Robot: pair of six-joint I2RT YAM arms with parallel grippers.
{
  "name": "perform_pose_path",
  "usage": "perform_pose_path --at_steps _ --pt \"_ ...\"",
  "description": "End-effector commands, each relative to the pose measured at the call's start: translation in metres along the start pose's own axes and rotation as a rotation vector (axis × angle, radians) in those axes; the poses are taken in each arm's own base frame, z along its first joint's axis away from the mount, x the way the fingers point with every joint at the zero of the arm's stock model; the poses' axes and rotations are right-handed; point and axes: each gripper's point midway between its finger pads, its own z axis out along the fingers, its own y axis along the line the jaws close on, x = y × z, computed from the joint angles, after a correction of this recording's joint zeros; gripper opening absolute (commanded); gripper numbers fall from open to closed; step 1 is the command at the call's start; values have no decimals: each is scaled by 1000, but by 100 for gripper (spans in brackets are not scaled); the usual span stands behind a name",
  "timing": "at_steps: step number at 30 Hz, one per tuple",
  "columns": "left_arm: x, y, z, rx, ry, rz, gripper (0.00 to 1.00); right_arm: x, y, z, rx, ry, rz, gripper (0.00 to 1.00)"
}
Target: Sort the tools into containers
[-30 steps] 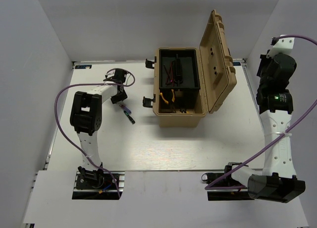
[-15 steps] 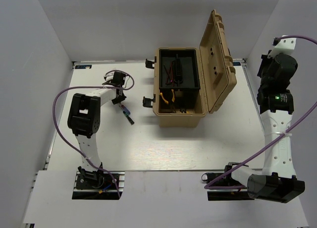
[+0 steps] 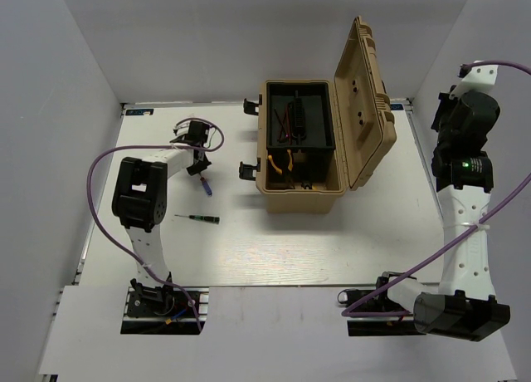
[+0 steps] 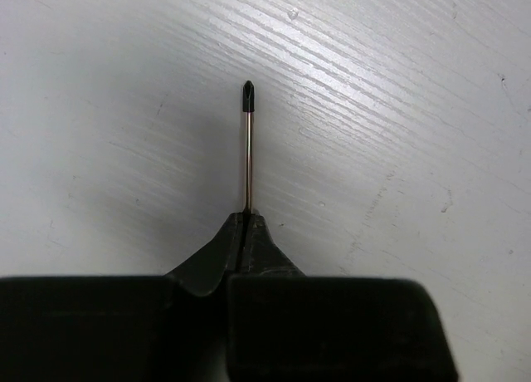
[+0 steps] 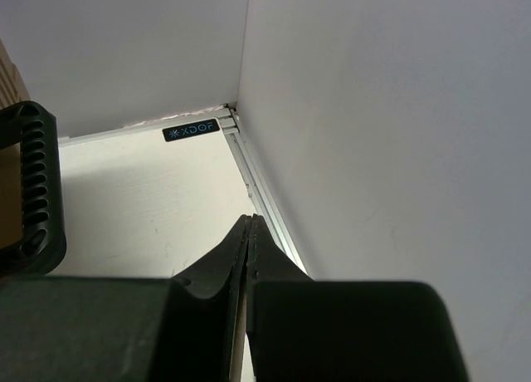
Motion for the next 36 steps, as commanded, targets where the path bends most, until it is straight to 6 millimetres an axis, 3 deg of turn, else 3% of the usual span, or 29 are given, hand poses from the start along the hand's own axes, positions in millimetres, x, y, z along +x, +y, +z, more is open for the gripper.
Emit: perform_pose_path --at_steps 1,11,20,26,30,31,35,36 --pt "32 12 -6 -8 131 54 0 -15 -5 -10 9 -50 21 0" --pt "-23 -18 -45 116 25 20 0 -12 -5 -9 6 -41 19 0" --pt "-42 -26 -75 193 -15 8 0 -11 -5 -10 4 -46 18 0" --pt "-79 -39 -125 309 -113 -7 0 -9 -4 -9 1 -37 16 0" --pt "-110 -56 -172 418 -198 5 0 -6 1 -9 -19 -30 21 0" --pt "-110 -63 -182 461 -200 22 0 -6 0 -10 -20 -30 21 0" --pt "-141 -88 -231 637 -286 15 0 -4 0 -10 -22 -25 15 0" --pt "-138 -103 -246 726 -275 39 0 -3 0 -11 -22 -25 13 0"
